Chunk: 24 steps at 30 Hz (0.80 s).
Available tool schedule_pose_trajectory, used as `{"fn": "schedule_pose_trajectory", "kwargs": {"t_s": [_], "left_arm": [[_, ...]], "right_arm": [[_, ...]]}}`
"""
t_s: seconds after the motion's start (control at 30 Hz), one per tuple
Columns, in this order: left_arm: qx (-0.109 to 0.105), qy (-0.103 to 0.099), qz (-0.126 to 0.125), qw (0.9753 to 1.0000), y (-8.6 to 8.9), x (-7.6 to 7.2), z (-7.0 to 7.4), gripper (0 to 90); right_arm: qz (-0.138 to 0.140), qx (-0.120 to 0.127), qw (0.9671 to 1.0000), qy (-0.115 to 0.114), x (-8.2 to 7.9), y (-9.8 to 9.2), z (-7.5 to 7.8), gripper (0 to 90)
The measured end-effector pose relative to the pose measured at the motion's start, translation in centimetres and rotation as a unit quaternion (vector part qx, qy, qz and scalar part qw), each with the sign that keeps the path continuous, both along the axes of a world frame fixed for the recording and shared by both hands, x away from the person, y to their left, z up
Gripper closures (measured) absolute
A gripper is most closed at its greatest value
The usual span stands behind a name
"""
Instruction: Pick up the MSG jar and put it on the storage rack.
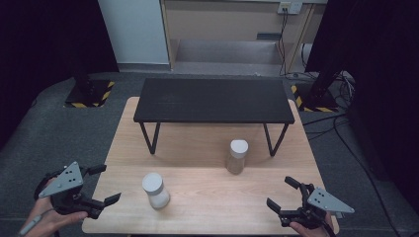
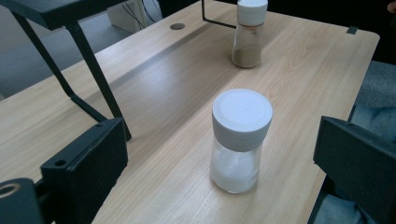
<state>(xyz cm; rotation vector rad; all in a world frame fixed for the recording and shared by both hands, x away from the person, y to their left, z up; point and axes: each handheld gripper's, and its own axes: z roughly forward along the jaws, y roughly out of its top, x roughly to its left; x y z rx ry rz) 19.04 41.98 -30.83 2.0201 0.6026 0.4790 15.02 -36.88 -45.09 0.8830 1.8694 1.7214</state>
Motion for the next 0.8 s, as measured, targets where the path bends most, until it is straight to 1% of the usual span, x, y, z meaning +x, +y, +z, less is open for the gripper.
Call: {"fn": "schedule_pose_trajectory", "kwargs": {"t_s": [0.27,0.47,0.53,0.67,0.8], "left_arm": [[0.018,0.006,-0.015,0.9997,-1.2,1.2,-0.4,1.9],[0.024,0.014,-0.024,0.9993,-2.0,2.1,-0.9,2.0],[0.021,0.017,-0.025,0.9993,-2.2,2.4,-1.2,2.0],[0.026,0.022,-0.031,0.9989,-2.9,3.0,-1.7,2.0],[0.025,0.026,-0.038,0.9986,-3.3,3.6,-2.1,2.0]], "right_arm": [[0.001,0.000,1.0000,-0.001,0.0,0.0,0.0,3.0],[0.001,0.001,1.0000,-0.001,0.0,0.0,0.0,3.0],[0.002,0.001,1.0000,-0.001,0.0,-0.1,0.0,3.0],[0.002,0.001,1.0000,-0.001,0.0,-0.1,0.0,3.0],[0.001,0.002,1.0000,-0.001,0.0,-0.1,0.0,3.0]]}}
